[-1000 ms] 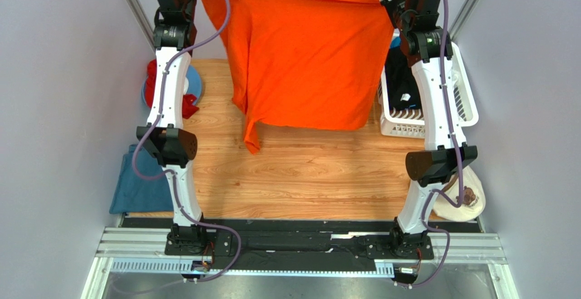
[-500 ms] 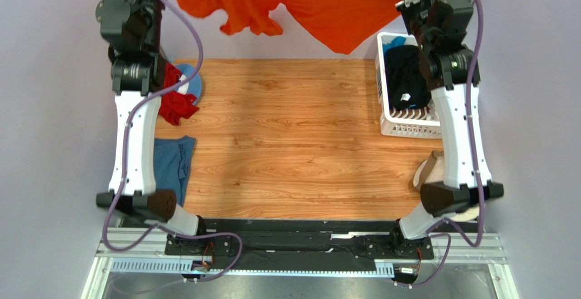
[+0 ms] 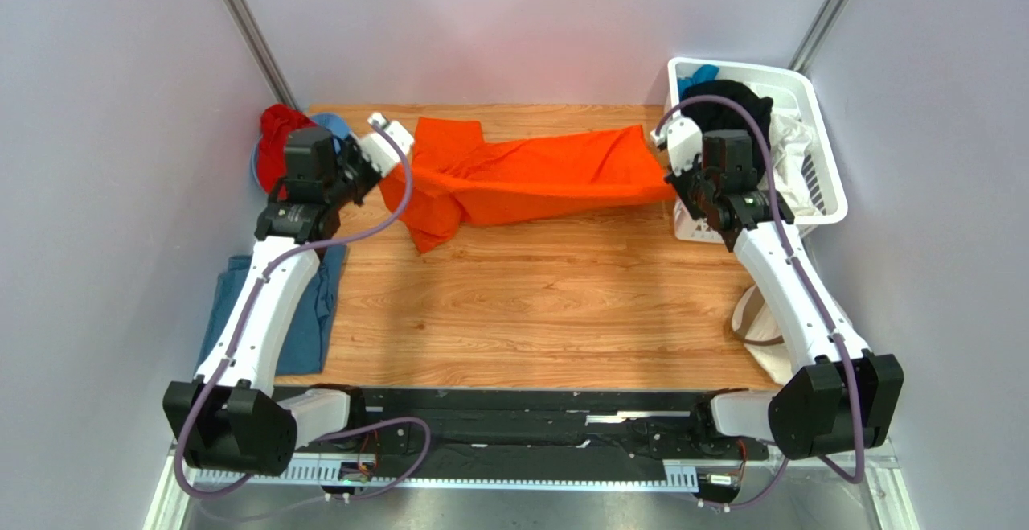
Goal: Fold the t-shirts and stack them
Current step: Flatten the tshirt out
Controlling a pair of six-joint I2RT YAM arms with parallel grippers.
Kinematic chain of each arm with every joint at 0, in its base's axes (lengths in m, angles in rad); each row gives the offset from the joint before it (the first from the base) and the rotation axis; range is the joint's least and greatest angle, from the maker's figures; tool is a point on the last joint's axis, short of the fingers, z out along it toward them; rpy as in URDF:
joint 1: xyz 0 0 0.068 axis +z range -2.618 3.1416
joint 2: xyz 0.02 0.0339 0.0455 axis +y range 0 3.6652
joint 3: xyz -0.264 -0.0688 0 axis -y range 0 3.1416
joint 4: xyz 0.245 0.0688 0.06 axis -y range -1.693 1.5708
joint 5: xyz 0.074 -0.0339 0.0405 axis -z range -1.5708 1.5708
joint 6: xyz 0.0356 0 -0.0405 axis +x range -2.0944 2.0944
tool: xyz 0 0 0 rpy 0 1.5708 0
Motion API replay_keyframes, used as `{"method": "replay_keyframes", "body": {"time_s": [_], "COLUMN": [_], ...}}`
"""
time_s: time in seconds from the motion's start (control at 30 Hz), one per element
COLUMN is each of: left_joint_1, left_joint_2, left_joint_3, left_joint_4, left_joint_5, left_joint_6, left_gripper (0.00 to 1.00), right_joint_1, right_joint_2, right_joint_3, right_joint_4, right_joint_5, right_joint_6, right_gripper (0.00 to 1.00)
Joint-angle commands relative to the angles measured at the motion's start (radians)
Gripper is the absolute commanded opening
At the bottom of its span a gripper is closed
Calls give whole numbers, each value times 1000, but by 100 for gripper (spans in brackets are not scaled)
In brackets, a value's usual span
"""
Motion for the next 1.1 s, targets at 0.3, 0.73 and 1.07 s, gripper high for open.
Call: {"method": "replay_keyframes", "body": {"time_s": [0.3,0.73,1.07], "left_joint_1": [-263,-401,-447], "left_joint_2": [-188,-237,-268], "left_joint_3": [-162,-162,-234], "left_joint_4": [-541,-895,-978], "left_joint_5": [-15,-13,14], "left_joint_6": [187,83,-9], "left_gripper": [0,0,0], "right_joint_1": [-5,1,16], "right_joint_2": [-82,-151,-228], "right_joint_3": [-162,-265,-329], "right_joint_4": [-190,-230,-261], "right_joint_5": [-19,-48,-65], "right_joint_6": [-102,-100,-86], "right_gripper": [0,0,0]}}
